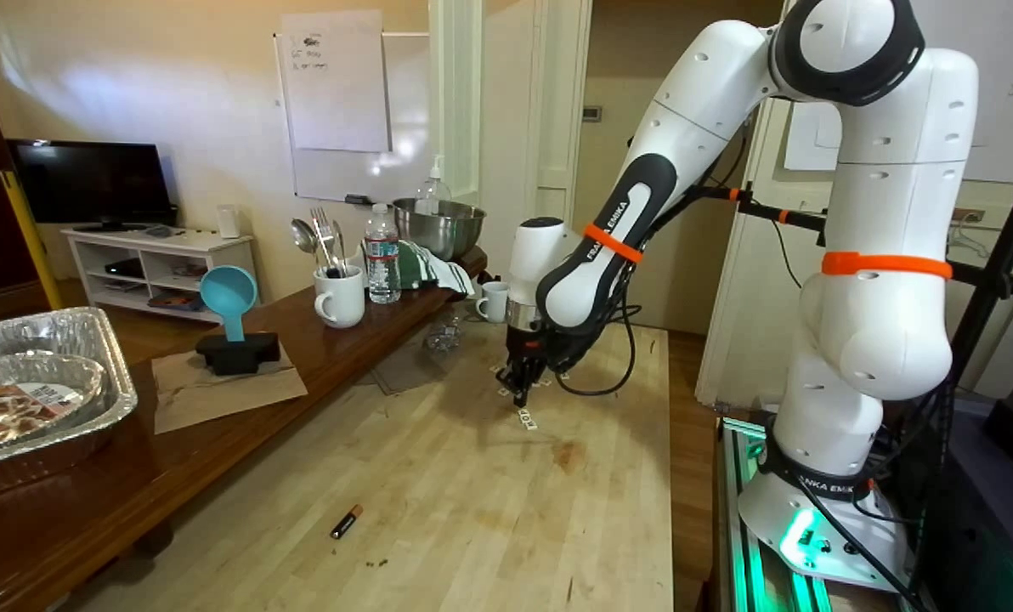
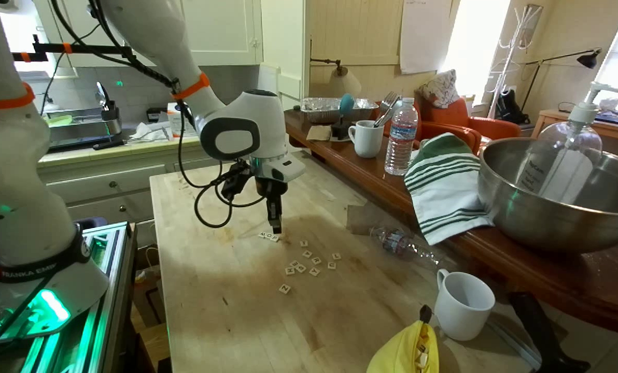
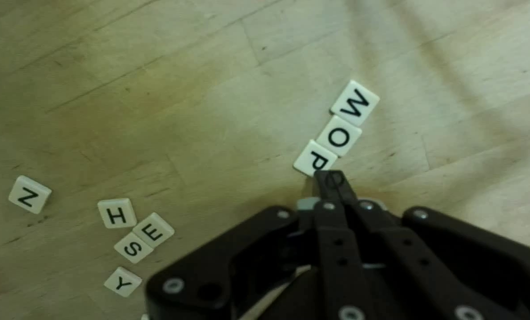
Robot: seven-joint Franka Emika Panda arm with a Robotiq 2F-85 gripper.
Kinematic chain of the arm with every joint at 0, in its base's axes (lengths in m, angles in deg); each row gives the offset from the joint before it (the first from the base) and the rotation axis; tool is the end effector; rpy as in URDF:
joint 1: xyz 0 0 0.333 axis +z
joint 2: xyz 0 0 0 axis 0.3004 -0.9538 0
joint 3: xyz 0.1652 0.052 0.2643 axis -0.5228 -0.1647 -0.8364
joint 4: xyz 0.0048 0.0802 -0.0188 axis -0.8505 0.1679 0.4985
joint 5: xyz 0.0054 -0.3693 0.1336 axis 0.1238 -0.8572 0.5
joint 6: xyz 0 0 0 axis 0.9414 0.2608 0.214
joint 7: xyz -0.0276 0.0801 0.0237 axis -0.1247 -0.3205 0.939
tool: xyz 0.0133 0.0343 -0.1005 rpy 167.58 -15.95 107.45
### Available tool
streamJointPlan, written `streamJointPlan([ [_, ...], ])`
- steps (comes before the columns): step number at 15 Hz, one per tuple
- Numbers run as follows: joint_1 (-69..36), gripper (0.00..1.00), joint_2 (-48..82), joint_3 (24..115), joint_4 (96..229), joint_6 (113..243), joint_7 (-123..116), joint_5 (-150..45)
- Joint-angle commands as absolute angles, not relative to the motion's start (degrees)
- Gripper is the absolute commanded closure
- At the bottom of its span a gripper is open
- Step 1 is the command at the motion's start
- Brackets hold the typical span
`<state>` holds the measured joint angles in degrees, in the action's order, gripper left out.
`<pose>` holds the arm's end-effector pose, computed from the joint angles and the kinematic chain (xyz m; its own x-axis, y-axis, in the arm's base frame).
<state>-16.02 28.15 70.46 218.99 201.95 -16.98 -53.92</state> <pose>0.4480 -0.0251 0.2318 0.9479 -0.3058 0.0892 -0.3082 -0.9512 0.0144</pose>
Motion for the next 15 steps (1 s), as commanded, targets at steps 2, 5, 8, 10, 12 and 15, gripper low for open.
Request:
streamJointPlan([
  [2,-16.97,1.00,31.11,69.57,220.55,201.09,-9.89,-54.77],
  [5,-17.01,1.00,32.11,69.24,220.75,200.36,-4.80,-55.85],
  [8,-16.92,1.00,33.18,68.45,221.35,199.28,1.26,-55.43],
  [10,-16.77,1.00,34.17,67.95,222.13,198.50,4.68,-55.84],
  [12,-16.68,0.94,35.01,67.47,222.75,197.79,7.90,-56.02],
  [15,-16.57,0.60,36.18,66.98,223.66,196.78,13.81,-55.81],
])
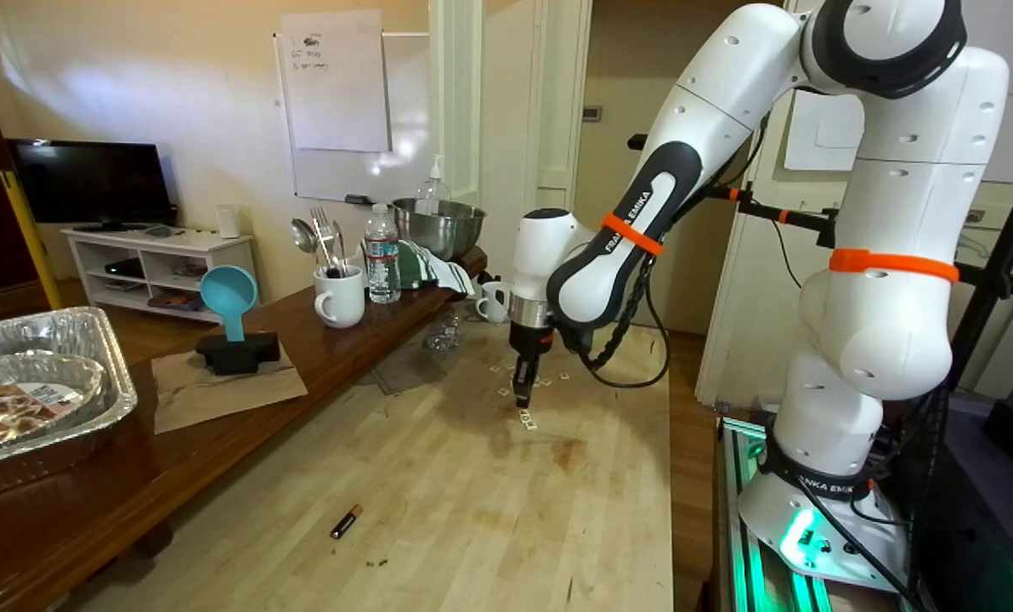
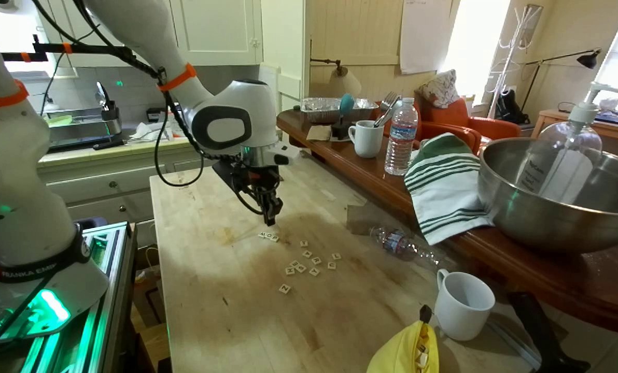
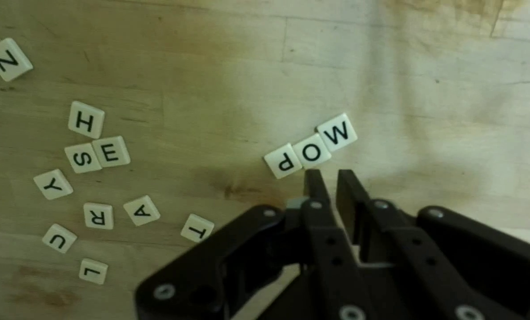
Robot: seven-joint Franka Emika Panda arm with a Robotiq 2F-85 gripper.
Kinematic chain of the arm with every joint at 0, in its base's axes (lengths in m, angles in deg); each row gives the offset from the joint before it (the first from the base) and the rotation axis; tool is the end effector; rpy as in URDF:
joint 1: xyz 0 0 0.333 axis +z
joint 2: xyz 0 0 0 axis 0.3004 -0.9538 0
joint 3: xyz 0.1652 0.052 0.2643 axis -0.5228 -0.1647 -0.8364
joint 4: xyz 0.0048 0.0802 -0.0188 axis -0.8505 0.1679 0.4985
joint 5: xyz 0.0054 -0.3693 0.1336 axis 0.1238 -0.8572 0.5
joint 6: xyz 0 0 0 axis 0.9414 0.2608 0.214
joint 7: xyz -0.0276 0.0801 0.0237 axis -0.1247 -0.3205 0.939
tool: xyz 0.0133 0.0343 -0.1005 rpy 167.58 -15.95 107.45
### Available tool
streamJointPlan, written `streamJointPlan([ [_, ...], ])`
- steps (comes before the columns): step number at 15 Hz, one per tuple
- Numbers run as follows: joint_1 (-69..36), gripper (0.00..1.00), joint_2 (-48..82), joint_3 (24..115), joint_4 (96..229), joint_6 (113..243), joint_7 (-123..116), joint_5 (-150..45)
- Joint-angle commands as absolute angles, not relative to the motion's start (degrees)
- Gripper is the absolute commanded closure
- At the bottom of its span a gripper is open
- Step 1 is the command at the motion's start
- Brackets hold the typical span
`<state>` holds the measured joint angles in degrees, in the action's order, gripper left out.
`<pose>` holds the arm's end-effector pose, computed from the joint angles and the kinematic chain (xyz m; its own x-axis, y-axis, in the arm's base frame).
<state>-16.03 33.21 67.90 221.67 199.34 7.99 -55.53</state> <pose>0.4332 -0.0037 0.2500 0.9791 0.1911 0.0689 0.1873 -0.9806 0.0585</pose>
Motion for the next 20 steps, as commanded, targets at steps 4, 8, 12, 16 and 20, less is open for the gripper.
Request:
streamJointPlan([
  [4,-16.62,0.31,37.61,66.98,224.56,195.79,19.13,-56.71],
  [8,-16.62,0.01,38.66,67.16,225.00,194.88,22.55,-57.57],
  [12,-16.47,0.00,39.67,67.18,224.99,193.28,24.29,-58.17],
  [16,-16.31,0.00,38.08,67.14,223.71,194.31,23.89,-57.48],
  [20,-16.29,0.00,38.27,67.16,223.73,194.19,24.17,-57.50],
])
